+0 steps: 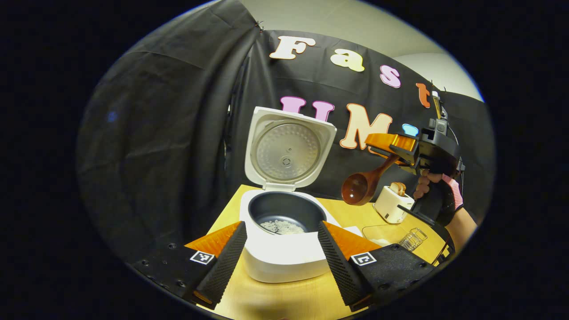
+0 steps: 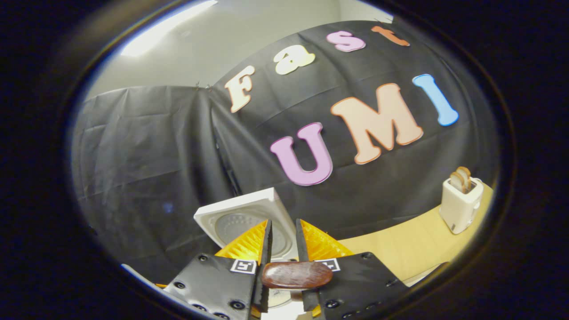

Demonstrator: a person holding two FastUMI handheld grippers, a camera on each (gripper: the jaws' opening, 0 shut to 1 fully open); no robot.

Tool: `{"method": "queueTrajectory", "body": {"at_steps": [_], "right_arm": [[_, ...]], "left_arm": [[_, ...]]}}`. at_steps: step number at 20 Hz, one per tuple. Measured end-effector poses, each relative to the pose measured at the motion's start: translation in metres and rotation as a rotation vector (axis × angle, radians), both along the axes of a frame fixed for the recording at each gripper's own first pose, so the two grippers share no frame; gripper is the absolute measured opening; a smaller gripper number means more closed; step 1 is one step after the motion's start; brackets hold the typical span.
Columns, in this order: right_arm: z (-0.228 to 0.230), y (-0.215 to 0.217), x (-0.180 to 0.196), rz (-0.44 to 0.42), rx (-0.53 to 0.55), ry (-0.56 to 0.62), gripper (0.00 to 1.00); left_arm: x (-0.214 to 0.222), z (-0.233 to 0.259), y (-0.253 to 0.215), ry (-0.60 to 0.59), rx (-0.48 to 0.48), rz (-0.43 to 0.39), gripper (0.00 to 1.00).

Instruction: Close the left gripper, press the button to open the rice cooker; take a wooden spoon from the chopstick holder with the right hand, scoop a spoonful of rice and pour it into the rice cooker, then put the wooden spoon back into the chopstick holder.

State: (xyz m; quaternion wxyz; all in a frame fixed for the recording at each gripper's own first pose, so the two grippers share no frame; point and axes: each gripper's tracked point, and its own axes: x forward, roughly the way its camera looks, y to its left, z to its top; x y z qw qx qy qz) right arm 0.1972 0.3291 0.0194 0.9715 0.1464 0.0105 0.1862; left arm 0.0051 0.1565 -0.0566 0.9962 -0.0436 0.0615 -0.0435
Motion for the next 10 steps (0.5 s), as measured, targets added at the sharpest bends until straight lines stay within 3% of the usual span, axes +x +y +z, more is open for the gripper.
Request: {"method": "queueTrajectory", "body": {"at_steps": [10], "right_arm": [[0.035, -0.245, -0.014, -0.328, 0.013, -0.034, 0.31]], "left_arm": [[0.015, 0.013, -0.057, -0.012, 0.031, -0.027, 0.95]]}}
